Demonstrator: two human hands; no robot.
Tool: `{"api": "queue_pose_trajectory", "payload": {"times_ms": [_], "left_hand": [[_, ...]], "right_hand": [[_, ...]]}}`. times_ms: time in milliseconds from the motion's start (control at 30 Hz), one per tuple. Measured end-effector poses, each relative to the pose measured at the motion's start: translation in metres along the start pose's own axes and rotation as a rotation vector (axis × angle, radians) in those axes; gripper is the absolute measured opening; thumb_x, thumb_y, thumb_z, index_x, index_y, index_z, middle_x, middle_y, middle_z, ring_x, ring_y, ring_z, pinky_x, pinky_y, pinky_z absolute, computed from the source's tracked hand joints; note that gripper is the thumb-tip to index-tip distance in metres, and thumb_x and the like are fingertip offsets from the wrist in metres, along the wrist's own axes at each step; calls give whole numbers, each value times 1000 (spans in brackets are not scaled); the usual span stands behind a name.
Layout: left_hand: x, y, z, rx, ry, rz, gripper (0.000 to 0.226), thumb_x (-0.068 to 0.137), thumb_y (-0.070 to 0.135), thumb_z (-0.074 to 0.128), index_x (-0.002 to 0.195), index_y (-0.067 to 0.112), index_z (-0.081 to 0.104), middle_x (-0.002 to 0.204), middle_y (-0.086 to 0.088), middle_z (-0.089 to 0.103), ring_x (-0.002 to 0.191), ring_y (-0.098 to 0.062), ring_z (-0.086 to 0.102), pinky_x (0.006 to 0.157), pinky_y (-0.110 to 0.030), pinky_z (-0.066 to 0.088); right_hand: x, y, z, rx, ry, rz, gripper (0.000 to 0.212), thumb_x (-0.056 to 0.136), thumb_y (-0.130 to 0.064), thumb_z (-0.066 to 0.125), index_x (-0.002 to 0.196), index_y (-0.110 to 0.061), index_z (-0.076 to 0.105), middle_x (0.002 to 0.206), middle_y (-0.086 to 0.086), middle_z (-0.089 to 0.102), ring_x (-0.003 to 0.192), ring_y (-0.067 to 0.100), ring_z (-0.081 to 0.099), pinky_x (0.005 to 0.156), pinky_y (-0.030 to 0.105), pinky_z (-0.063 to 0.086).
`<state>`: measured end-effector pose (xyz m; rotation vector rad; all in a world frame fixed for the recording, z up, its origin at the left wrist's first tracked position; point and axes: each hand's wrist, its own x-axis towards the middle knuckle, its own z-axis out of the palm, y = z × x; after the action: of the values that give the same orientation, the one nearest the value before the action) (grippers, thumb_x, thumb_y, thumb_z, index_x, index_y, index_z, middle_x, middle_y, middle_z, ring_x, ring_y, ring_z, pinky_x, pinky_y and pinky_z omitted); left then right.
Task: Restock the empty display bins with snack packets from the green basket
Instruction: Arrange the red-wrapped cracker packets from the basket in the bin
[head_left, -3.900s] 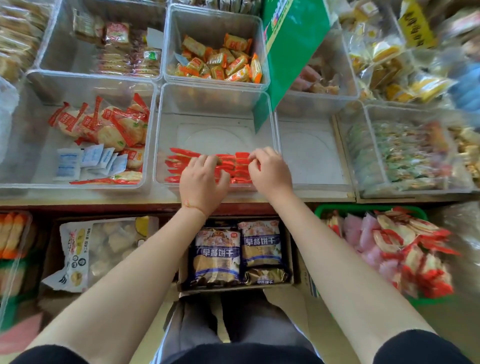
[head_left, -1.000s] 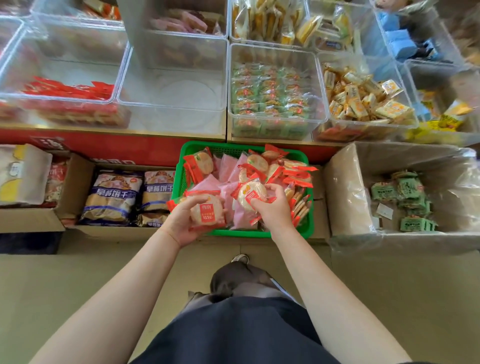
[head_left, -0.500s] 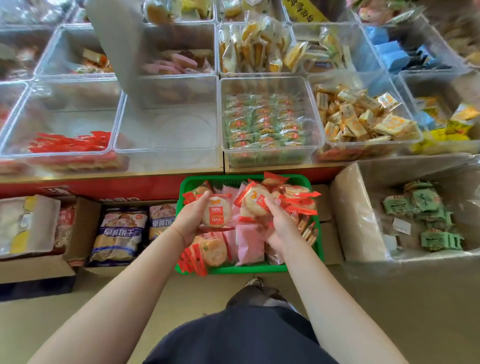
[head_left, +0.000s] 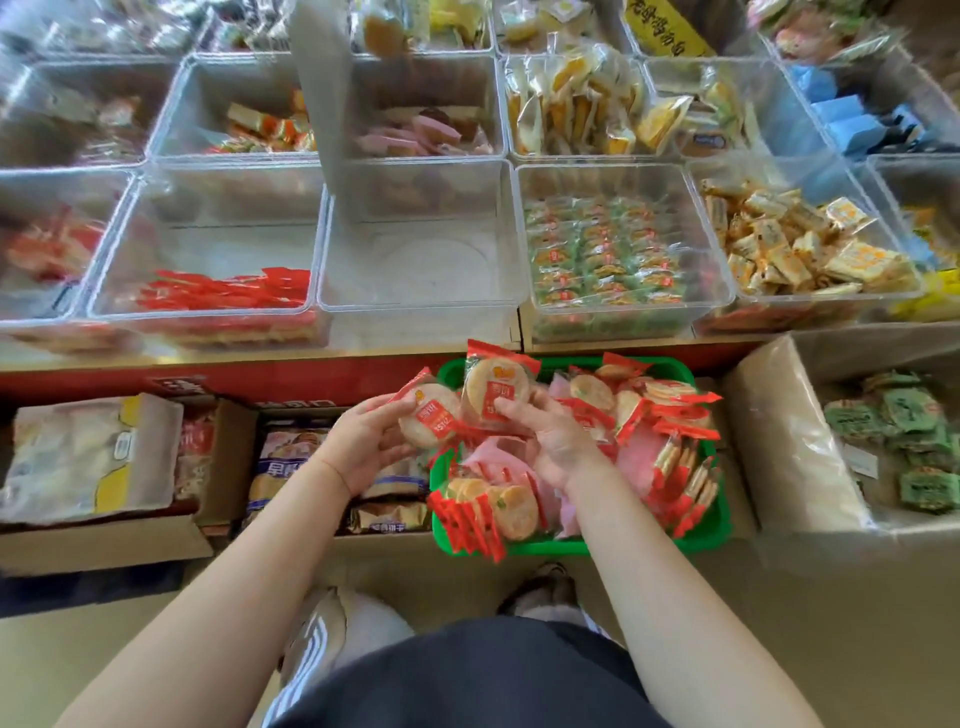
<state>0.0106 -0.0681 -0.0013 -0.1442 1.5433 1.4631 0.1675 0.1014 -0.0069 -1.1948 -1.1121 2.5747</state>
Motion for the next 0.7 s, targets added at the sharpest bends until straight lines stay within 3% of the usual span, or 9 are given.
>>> {"api": "queue_pose_trajectory", "payload": {"times_ms": [100, 167, 267, 333, 467, 533, 633, 700], "left_hand": [[-3, 20, -56, 5, -63, -1, 26, 91, 3, 60, 117, 3, 61, 91, -11, 74, 75, -19, 72, 60, -31, 60], [-4, 34, -104, 5, -84, 2, 29, 92, -2, 55, 120, -1, 58, 102, -17, 70, 84, -25, 69, 65, -36, 61], [-8, 63, -180, 10, -90, 8, 25, 91, -6, 52, 114, 1, 59, 89, -14, 70, 72, -22, 69, 56, -31, 58], [-9, 83, -229, 12, -92, 24, 25, 89, -8, 52, 109, 4, 61, 86, -12, 72, 71, -20, 71, 56, -30, 59], [-1, 117, -307, 59, -49, 49, 26, 86, 1, 67, 111, 2, 62, 95, -14, 72, 79, -21, 70, 59, -29, 57], [9, 129, -332, 94, -13, 65, 28, 82, 11, 75, 108, 6, 66, 96, -12, 72, 79, -20, 69, 63, -30, 54], [30, 145, -356, 141, 109, 171, 33, 72, 26, 85, 97, 9, 73, 93, -11, 76, 83, -26, 71, 72, -33, 55], [47, 158, -363, 181, 190, 250, 30, 71, 28, 86, 90, 9, 73, 85, -15, 75, 76, -26, 71, 75, -38, 55]], "right_hand": [[3, 21, 58, -47, -43, -19, 53, 82, -1, 71, 130, -12, 51, 111, 17, 66, 87, 26, 70, 64, 34, 59], [11, 39, 104, -33, -66, -32, 56, 81, -3, 71, 131, -15, 49, 115, 19, 65, 87, 29, 71, 77, 40, 61], [27, 62, 178, 2, -25, -25, 54, 83, -26, 77, 132, -14, 55, 116, 23, 56, 101, 38, 55, 98, 52, 51], [38, 75, 226, -69, 77, -29, 51, 88, -38, 72, 131, -12, 59, 112, 20, 60, 104, 37, 57, 94, 45, 53], [53, 91, 298, -242, 161, -64, 39, 86, -36, 73, 117, -12, 66, 108, 13, 74, 99, 29, 70, 91, 47, 54], [56, 94, 320, -271, 203, -73, 34, 85, -33, 75, 111, -12, 68, 108, 15, 73, 93, 28, 70, 80, 43, 56], [66, 91, 339, -289, 260, -89, 29, 85, -33, 76, 105, -15, 68, 103, 15, 73, 89, 28, 68, 77, 43, 52], [77, 84, 347, -307, 301, -106, 25, 85, -32, 75, 102, -16, 66, 94, 9, 73, 79, 21, 67, 64, 35, 49]]}}
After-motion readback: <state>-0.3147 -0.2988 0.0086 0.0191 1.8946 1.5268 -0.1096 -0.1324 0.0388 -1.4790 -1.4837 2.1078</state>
